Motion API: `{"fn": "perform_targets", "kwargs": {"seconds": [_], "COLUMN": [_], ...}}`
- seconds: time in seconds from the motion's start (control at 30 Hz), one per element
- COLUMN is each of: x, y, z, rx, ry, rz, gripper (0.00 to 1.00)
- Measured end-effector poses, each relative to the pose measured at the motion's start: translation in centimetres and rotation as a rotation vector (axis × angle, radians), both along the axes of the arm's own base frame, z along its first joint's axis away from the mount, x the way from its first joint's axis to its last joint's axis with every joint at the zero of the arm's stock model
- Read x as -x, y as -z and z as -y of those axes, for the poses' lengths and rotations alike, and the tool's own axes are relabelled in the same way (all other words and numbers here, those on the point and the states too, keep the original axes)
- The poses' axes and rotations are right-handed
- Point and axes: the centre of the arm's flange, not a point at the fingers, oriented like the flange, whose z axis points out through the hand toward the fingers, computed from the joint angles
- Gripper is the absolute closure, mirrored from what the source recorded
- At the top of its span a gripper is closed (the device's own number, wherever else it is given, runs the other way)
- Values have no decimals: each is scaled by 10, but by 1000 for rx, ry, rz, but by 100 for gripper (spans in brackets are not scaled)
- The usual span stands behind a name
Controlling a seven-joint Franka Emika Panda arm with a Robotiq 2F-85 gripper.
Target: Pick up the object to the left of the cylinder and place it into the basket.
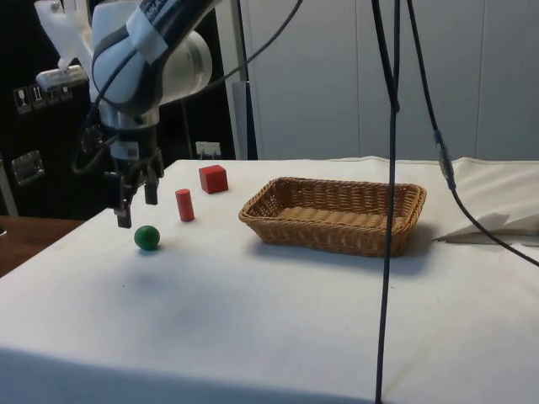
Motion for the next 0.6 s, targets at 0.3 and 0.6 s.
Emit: {"fn": "perform_targets", "kwargs": {"seconds": [0.3,0.6], "x": [0,1], "y": [25,42], "z": [2,5], "rx": [-34,-46], "ry": [8,13], "rz": [-1,-9], "gripper": [0,0]}}
